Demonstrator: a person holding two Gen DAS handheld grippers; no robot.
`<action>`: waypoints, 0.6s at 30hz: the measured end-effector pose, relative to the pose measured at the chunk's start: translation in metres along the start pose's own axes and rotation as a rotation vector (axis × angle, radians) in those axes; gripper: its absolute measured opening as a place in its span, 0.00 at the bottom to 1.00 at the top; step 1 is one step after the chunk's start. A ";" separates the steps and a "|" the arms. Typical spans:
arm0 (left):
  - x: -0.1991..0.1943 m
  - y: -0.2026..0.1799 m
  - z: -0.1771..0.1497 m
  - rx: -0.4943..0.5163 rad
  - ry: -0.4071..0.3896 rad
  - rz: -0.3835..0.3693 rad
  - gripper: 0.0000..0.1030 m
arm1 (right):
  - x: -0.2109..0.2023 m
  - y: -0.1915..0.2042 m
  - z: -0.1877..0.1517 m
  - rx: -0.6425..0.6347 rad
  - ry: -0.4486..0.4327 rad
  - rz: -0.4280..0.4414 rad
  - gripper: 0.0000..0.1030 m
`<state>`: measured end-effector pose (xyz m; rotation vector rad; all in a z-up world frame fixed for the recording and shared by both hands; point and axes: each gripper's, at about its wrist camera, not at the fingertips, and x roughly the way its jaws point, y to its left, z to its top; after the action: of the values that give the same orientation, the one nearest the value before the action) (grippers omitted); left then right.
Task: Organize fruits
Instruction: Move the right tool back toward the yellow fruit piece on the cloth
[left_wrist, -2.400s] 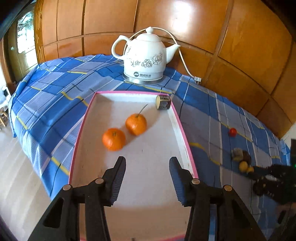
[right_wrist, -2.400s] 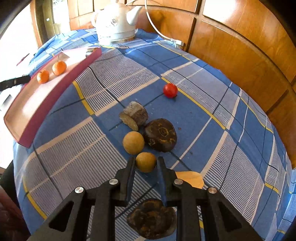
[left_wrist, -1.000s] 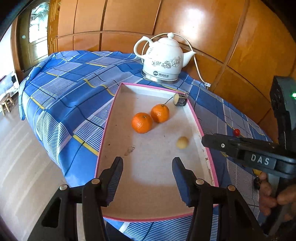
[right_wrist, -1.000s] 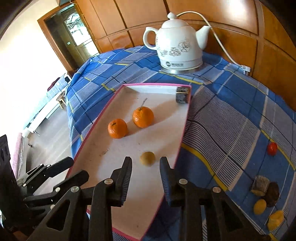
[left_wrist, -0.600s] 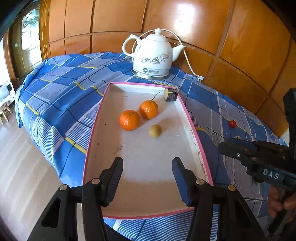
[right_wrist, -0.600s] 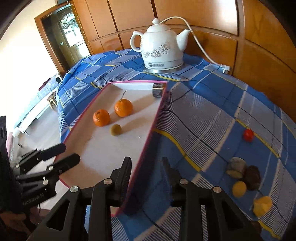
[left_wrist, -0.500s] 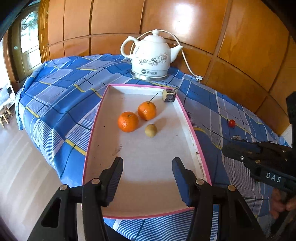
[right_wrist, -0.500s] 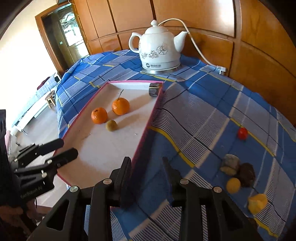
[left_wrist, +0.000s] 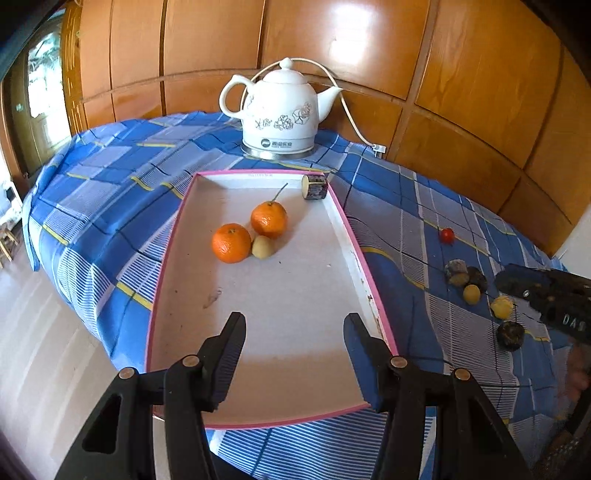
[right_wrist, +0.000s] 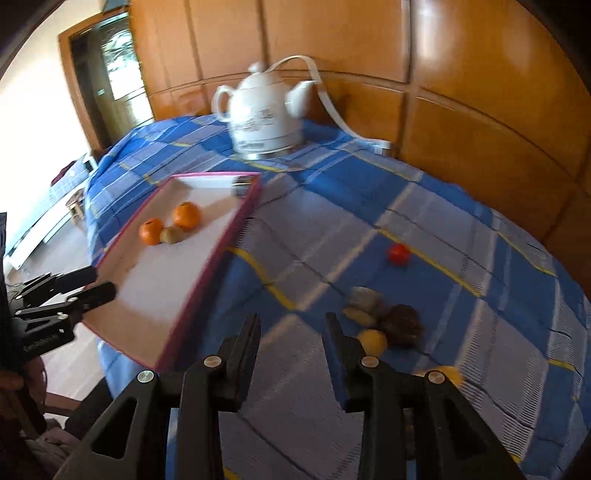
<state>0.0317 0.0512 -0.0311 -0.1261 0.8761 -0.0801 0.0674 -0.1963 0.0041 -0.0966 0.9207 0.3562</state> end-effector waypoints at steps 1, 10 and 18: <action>0.001 0.000 0.000 -0.004 0.005 -0.001 0.54 | -0.003 -0.011 -0.002 0.017 -0.002 -0.017 0.34; 0.003 -0.021 0.001 0.069 0.014 -0.058 0.53 | -0.020 -0.102 -0.017 0.153 0.009 -0.170 0.34; 0.013 -0.058 0.009 0.168 0.054 -0.133 0.40 | -0.021 -0.163 -0.037 0.347 0.013 -0.216 0.34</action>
<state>0.0455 -0.0071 -0.0271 -0.0251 0.9109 -0.2815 0.0834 -0.3632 -0.0134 0.1199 0.9630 -0.0075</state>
